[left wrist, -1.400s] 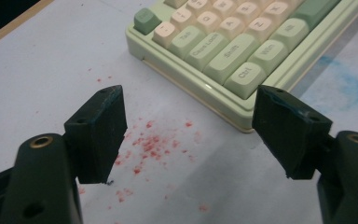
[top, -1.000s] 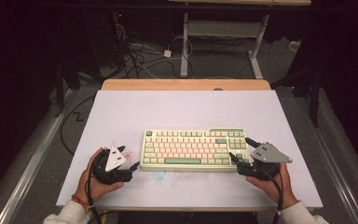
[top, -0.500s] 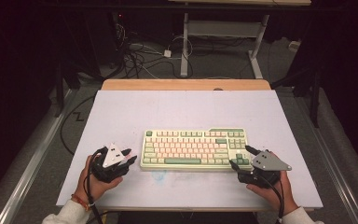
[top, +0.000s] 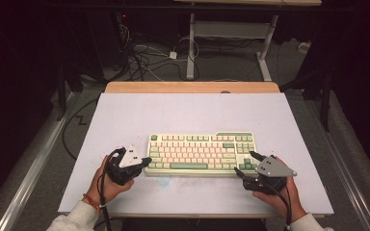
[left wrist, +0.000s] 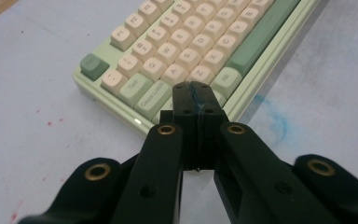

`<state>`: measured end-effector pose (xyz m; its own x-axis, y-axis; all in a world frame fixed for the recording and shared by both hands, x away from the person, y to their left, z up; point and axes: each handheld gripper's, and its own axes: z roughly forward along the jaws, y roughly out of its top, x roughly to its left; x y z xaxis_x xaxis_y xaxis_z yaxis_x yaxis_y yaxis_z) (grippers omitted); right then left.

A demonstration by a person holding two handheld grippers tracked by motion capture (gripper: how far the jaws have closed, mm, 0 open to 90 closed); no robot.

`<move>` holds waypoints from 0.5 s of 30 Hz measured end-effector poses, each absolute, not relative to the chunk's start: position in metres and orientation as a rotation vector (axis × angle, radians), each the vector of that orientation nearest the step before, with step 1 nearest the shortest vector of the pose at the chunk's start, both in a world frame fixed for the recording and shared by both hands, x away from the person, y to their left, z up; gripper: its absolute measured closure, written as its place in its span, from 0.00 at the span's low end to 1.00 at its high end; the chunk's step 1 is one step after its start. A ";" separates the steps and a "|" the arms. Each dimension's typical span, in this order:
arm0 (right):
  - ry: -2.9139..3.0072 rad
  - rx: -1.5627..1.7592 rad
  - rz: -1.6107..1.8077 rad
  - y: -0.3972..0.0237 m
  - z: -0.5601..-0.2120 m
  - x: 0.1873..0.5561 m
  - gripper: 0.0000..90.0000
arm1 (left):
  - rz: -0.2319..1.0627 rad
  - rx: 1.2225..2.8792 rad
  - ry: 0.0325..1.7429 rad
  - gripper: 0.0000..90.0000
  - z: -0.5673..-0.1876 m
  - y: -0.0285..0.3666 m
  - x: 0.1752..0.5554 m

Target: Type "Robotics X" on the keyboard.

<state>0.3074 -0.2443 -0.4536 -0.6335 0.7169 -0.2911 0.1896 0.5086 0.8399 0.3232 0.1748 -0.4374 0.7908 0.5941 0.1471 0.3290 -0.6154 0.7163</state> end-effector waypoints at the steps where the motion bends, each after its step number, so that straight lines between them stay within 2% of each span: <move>1: 2.120 0.738 1.068 -0.244 -0.454 0.308 0.29 | 0.481 2.272 0.671 0.98 -0.437 0.172 0.325; 15: 2.144 0.733 1.057 -0.242 -0.457 0.309 0.29 | 0.416 2.328 0.595 0.98 -0.439 0.135 0.344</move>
